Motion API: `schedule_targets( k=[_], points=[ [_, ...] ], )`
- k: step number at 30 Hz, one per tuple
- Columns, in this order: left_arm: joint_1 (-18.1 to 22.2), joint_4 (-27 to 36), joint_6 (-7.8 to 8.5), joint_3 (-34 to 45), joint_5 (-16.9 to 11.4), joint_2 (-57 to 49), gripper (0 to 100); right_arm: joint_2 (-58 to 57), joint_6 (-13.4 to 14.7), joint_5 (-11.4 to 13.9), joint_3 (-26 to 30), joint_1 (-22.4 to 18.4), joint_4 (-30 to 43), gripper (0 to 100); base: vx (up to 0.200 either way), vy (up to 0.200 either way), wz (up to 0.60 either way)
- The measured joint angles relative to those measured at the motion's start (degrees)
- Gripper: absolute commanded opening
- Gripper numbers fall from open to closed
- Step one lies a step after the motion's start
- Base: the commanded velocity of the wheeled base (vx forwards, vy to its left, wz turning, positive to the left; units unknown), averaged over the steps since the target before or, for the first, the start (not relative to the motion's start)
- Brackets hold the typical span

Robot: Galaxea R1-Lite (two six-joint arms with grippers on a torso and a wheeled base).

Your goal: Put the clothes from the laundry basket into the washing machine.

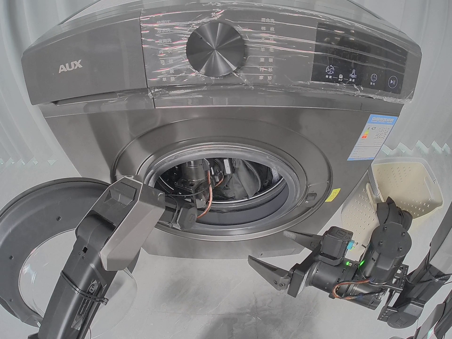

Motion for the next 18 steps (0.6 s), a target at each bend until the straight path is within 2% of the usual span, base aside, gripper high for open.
schedule_targets(
  k=[8,14,18],
  points=[
    [-0.9,2.3,-0.01,18.2,-2.7,-5.1,100,0.0,0.0,0.0,0.0,0.0,0.0,100,0.0,0.0,0.0],
    [-1.8,3.9,0.95,31.5,-7.8,-12.6,100,0.0,0.0,-0.1,0.0,0.1,0.0,100,0.0,0.0,0.0],
    [-2.4,4.2,2.71,37.3,-12.8,-17.0,100,0.0,0.0,-0.1,0.0,0.2,0.0,100,0.0,0.0,0.0]
  ],
)
